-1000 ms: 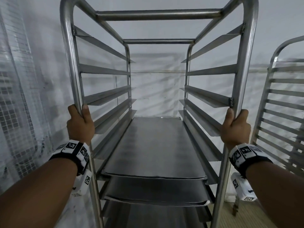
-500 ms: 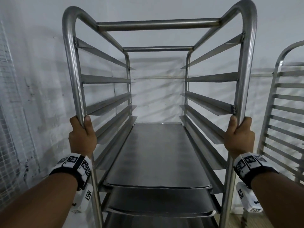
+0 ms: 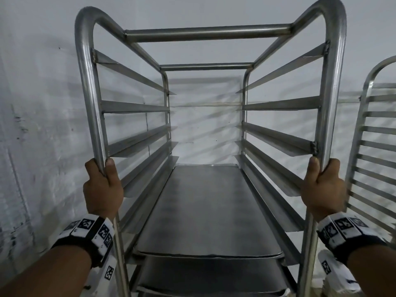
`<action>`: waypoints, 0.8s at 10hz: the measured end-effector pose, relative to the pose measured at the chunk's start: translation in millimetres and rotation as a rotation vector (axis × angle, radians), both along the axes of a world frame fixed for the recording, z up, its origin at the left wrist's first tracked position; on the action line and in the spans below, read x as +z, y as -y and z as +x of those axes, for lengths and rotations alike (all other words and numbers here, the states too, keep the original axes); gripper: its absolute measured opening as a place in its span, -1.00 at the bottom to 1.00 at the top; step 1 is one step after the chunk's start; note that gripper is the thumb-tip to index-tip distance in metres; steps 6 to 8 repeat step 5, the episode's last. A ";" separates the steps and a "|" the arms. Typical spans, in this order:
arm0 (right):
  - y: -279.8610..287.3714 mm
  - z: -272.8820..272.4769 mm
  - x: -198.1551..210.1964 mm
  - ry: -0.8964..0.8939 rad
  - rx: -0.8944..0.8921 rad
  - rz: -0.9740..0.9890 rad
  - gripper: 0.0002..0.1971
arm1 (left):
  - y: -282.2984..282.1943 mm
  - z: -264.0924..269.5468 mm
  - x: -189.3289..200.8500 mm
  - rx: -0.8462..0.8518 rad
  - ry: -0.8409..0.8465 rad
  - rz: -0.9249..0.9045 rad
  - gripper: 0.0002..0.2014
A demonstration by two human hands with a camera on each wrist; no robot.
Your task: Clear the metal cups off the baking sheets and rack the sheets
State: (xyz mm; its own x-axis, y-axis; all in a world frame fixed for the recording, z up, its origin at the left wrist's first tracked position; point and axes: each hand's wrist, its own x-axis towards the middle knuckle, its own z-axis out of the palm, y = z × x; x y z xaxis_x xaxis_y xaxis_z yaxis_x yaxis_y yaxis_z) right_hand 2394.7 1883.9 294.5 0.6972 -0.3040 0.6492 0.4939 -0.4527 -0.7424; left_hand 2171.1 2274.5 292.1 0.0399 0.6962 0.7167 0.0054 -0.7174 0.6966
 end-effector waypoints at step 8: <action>8.5 -40.9 -9.1 -0.331 0.163 -0.242 -0.59 | 39.9 -11.7 3.3 -0.090 -0.457 -0.475 -0.16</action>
